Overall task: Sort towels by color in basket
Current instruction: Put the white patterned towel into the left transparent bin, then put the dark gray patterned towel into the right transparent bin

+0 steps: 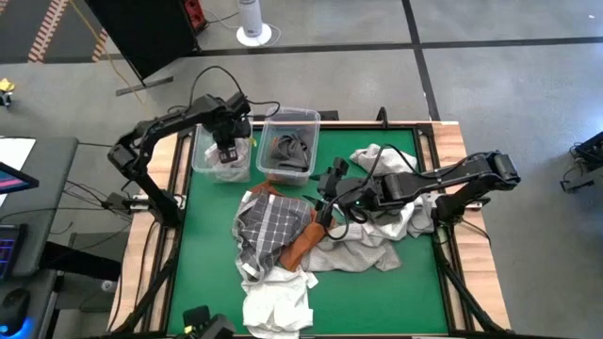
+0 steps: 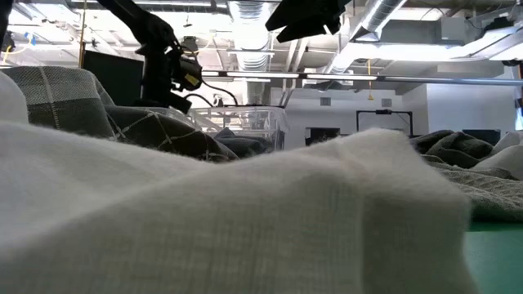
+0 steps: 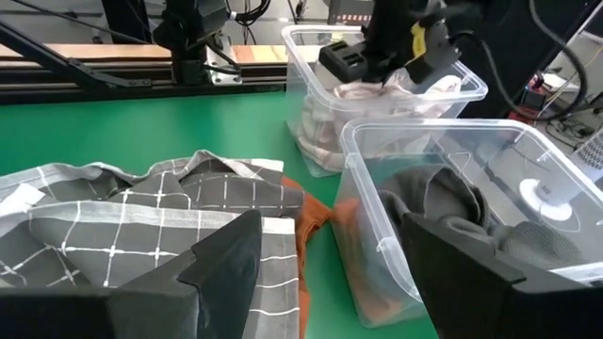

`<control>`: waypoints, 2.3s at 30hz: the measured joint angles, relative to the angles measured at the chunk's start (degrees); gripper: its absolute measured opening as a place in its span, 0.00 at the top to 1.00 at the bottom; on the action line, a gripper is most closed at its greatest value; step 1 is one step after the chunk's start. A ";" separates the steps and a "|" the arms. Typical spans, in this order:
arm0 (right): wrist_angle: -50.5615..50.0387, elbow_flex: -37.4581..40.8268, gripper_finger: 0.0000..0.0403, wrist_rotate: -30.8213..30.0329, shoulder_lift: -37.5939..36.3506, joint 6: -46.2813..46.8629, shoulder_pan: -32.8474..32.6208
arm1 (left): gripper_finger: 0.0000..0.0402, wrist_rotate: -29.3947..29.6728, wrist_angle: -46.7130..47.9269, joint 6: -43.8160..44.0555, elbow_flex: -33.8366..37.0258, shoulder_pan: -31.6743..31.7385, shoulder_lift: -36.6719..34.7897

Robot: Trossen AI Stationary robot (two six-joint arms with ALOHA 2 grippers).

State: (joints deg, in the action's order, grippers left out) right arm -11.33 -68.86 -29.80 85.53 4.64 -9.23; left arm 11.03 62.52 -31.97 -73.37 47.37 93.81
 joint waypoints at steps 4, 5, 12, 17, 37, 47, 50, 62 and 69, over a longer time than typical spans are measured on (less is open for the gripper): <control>0.39 0.00 0.29 0.00 0.00 -0.58 0.28 | 0.98 -0.02 -2.41 -1.44 3.09 0.00 0.05; 0.39 0.00 0.29 0.00 0.00 -0.61 0.35 | 0.98 -0.06 -3.37 -1.62 3.91 0.00 0.03; 0.69 0.00 0.29 0.00 -0.02 -0.65 0.81 | 0.98 -0.22 -9.13 -2.16 10.26 -0.07 -0.01; 0.69 0.00 0.29 0.00 -0.02 -0.66 0.81 | 0.98 -0.20 -13.87 -2.16 14.56 -0.11 -0.01; 0.69 0.00 0.29 0.00 -0.02 -0.58 0.87 | 0.91 -3.29 -20.40 5.21 16.61 -0.18 -0.01; 0.47 0.00 0.29 0.00 -0.02 -0.58 0.87 | 0.66 1.13 -13.25 5.41 14.84 -2.33 -0.02; 0.47 0.00 0.29 0.00 -0.01 -0.58 0.87 | 0.63 3.73 -9.75 7.06 12.85 -2.33 -0.58; -0.52 0.00 0.29 0.00 -0.02 -2.03 0.90 | 0.50 4.72 3.75 7.83 1.39 -2.69 -5.19; 2.76 4.46 0.29 1.05 -0.84 -9.65 1.20 | 0.50 2.40 5.33 8.22 -4.07 -2.69 -11.93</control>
State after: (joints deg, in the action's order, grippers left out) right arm -8.57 -64.40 -28.76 84.69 -5.01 -8.04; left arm 13.43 67.85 -23.75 -77.44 44.69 81.88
